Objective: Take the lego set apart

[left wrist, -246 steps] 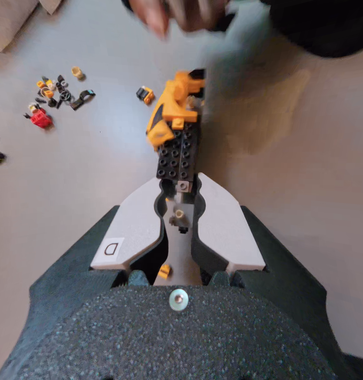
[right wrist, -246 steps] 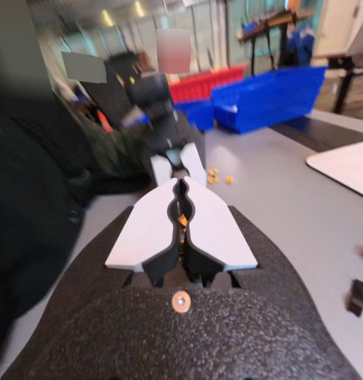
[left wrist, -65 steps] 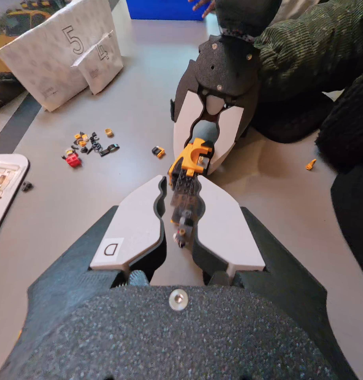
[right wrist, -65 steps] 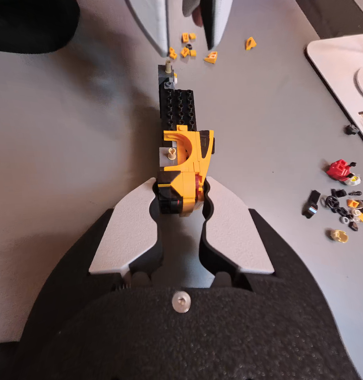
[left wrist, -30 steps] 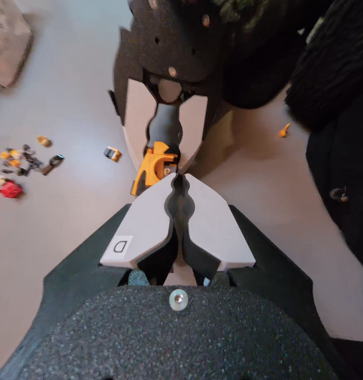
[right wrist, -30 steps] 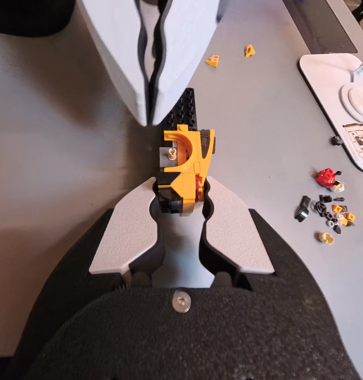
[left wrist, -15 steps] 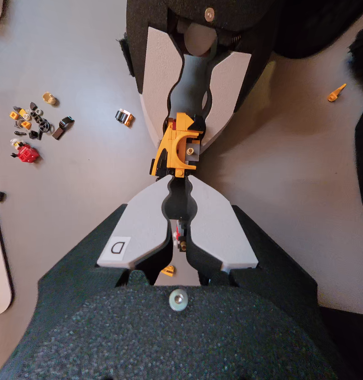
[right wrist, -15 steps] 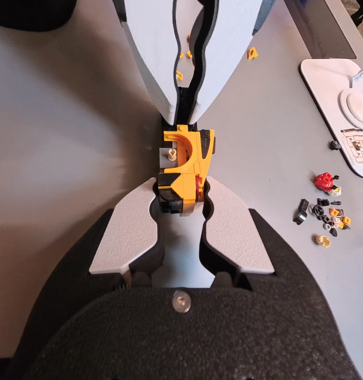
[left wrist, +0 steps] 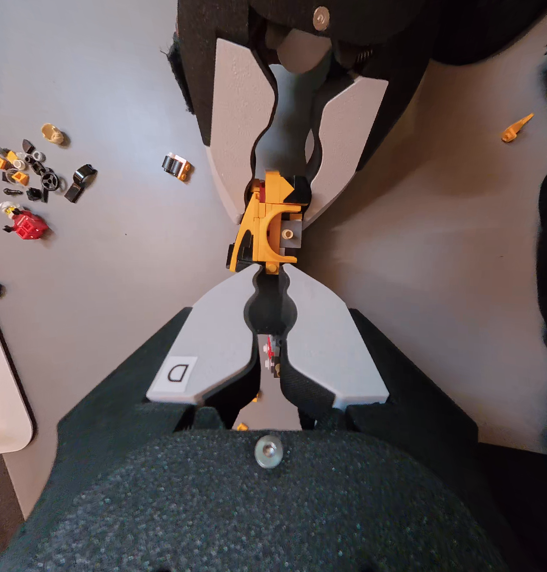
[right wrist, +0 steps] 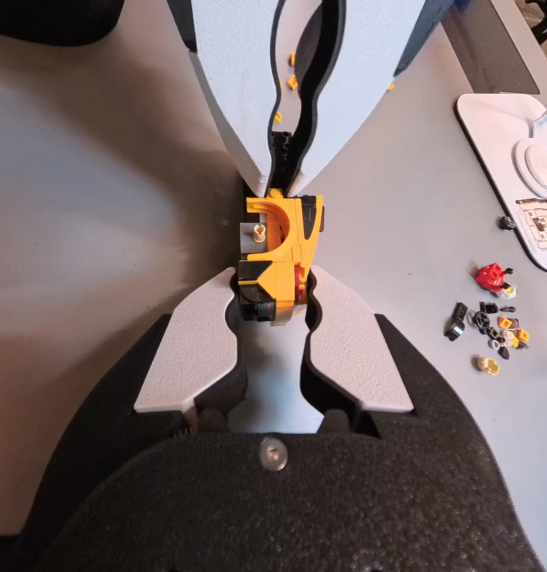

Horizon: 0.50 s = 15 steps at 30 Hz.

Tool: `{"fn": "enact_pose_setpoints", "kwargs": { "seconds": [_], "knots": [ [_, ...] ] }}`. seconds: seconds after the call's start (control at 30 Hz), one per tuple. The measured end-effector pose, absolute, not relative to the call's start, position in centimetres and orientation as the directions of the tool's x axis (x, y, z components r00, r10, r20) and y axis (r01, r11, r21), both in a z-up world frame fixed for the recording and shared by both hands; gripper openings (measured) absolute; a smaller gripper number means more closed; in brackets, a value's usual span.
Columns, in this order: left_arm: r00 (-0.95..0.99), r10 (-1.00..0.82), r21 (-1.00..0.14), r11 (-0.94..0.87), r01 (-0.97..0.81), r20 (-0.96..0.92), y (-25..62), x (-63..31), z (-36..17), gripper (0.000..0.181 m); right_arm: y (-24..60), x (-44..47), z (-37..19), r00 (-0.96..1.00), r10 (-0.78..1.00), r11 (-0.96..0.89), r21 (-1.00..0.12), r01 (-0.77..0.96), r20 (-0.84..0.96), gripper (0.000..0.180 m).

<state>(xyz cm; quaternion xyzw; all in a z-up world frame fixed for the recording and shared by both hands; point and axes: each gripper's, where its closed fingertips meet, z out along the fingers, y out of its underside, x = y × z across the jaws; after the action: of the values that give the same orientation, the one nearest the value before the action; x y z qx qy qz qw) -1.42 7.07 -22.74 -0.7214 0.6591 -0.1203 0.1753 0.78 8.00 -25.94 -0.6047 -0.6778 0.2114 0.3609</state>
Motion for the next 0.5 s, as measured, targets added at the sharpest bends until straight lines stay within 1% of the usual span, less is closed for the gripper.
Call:
{"fn": "enact_pose_setpoints", "kwargs": {
  "seconds": [0.17, 0.33, 0.43, 0.5],
  "knots": [
    [0.082, -0.993, -0.372, -0.043, -0.927, -0.088, 7.02, -1.59, -22.83, 0.008, 7.96, 0.78, -25.94, -0.007, 0.972, 0.179, -0.721, 0.669, 0.235, 0.038],
    [0.074, -0.994, -0.37, -0.038, -0.928, -0.085, 6.98, -1.52, -22.86, 0.008, 7.92, 0.79, -25.92, -0.011, 0.969, 0.191, -0.715, 0.673, 0.248, 0.038],
    [0.082, -0.995, -0.378, -0.056, -0.924, -0.052, 7.03, -1.39, -22.9, 0.007, 7.9, 0.81, -25.91, -0.007, 0.971, 0.183, -0.716, 0.674, 0.241, 0.039],
    [0.097, -0.995, -0.412, -0.082, -0.907, -0.015, 7.06, -1.22, -22.93, 0.008, 7.89, 0.92, -25.92, -0.004, 0.972, 0.177, -0.715, 0.676, 0.237, 0.039]
  ]
}}
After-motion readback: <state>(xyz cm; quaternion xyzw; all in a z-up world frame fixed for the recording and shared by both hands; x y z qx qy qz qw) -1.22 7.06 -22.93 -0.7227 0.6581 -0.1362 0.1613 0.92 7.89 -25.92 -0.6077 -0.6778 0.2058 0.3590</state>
